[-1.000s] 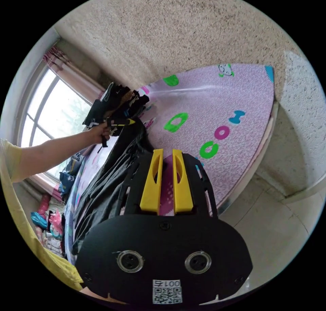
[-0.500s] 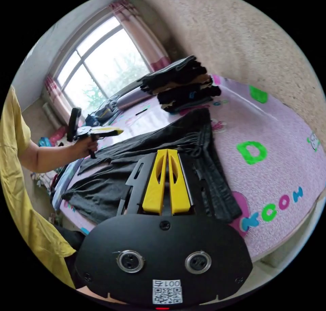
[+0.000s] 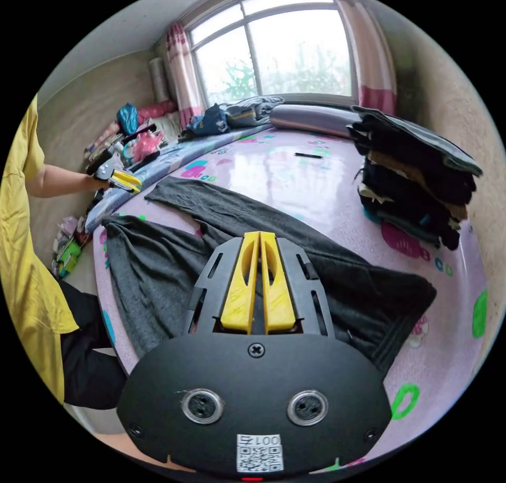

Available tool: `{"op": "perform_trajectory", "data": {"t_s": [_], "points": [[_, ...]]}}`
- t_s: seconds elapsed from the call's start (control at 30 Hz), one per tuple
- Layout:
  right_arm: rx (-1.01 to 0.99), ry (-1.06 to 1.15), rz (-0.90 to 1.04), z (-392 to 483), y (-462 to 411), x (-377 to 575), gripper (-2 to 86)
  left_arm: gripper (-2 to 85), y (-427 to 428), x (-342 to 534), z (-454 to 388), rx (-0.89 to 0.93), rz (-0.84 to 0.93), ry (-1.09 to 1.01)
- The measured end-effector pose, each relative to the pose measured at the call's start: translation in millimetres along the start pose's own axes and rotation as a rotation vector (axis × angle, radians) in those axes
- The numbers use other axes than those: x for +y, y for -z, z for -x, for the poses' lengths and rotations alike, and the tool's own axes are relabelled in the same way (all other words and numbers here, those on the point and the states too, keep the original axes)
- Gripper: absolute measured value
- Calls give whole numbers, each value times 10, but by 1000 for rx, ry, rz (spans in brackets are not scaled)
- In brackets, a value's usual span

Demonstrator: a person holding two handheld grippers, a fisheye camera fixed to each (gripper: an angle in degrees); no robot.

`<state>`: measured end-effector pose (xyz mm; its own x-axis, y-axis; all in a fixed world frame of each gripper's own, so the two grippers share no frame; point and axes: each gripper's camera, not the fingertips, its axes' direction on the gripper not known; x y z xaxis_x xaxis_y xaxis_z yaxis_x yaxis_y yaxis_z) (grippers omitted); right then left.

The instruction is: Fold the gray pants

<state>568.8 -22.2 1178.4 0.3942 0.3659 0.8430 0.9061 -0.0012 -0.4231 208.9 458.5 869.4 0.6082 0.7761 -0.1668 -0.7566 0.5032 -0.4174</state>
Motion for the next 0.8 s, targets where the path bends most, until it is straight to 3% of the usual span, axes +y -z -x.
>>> {"op": "perform_trajectory", "data": {"t_s": [0.23, 0.43, 0.6, 0.8], "points": [[7, -22, 77, 566, -582, -694, 5, 46, 76, 263, 390, -101, 36, -221], [206, -31, 218, 1010, -874, -1015, 4, 35, 404, 431, 639, -9, -12, -337], [386, 190, 552, 1262, -1332, -1278, 10, 26, 851, 469, 779, 49, -64, -381], [407, 472, 699, 1399, -1846, -1602, 44, 13, 1451, 399, 796, 115, -79, -431]]}}
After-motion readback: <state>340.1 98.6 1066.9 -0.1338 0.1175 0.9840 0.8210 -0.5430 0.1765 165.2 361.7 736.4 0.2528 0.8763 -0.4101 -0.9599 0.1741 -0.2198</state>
